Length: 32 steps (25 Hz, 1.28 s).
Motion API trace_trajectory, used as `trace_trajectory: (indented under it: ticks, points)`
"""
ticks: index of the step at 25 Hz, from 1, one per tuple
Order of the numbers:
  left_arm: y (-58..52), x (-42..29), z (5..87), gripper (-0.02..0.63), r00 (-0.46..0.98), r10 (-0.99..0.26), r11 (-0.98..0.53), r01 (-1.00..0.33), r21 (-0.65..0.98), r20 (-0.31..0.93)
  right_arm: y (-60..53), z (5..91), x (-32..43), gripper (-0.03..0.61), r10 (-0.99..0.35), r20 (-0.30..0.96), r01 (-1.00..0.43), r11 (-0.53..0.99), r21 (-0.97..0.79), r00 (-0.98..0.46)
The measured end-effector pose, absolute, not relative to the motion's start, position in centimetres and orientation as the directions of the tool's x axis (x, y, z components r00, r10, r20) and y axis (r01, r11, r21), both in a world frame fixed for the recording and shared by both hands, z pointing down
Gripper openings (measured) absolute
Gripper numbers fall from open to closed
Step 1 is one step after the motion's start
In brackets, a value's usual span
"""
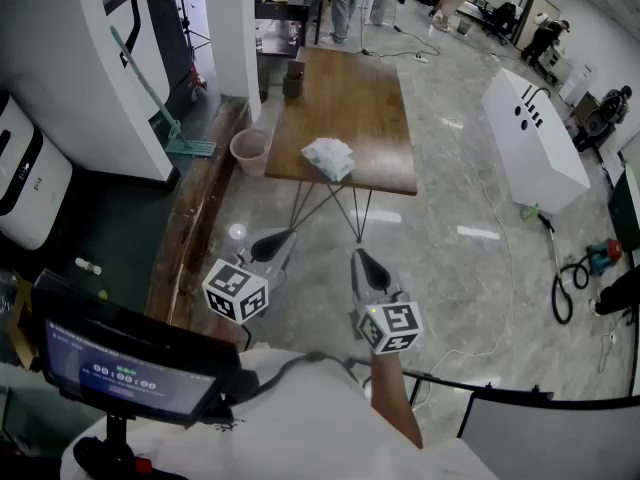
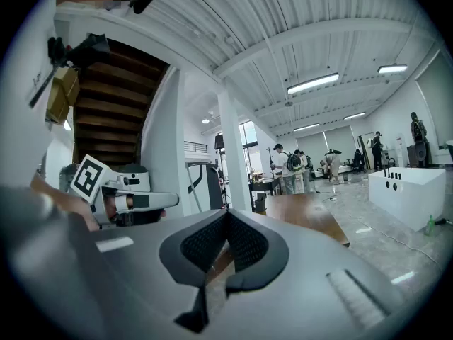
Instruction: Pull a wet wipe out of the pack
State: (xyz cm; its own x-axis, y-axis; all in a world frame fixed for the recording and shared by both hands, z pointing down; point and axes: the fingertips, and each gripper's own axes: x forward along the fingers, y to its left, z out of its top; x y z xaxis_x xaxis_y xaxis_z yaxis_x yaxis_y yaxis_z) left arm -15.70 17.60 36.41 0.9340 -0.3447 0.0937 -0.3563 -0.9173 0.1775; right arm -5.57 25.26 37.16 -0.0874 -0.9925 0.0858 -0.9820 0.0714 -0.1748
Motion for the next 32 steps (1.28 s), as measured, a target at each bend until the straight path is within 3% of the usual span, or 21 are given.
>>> trace_trajectory:
  ticks: [32]
  points:
    - [24.3,-10.3,39.3,0.003,0.926,-0.355,-0.899,-0.375,0.226,0.124,31.5,40.5,-0.7,0.008,-0.979,0.094,-0.962,0.153,-0.228,-0.178]
